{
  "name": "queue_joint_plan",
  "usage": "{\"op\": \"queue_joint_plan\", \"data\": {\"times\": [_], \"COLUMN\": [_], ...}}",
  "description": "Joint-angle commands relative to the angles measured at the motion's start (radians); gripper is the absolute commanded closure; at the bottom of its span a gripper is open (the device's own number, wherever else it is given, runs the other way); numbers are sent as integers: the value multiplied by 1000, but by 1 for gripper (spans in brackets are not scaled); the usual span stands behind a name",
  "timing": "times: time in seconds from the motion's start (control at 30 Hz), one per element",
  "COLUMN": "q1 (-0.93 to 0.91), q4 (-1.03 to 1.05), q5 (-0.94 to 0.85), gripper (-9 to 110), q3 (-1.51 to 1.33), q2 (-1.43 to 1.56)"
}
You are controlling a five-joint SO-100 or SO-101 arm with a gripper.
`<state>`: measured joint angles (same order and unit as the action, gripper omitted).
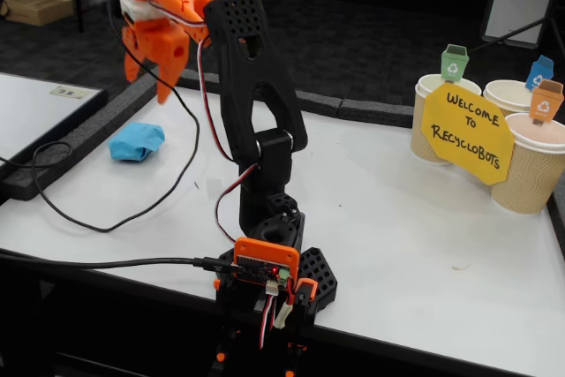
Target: Sort rubbish by color.
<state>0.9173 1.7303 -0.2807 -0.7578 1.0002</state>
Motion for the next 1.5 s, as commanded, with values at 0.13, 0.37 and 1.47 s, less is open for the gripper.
{"op": "queue_joint_plan", "data": {"times": [0.13,0.37,1.47], "q1": [80,81,170], "q4": [8,8,-51], "q5": [2,6,5], "gripper": [76,76,77], "q3": [-107,-160,-242], "q2": [218,216,198]}}
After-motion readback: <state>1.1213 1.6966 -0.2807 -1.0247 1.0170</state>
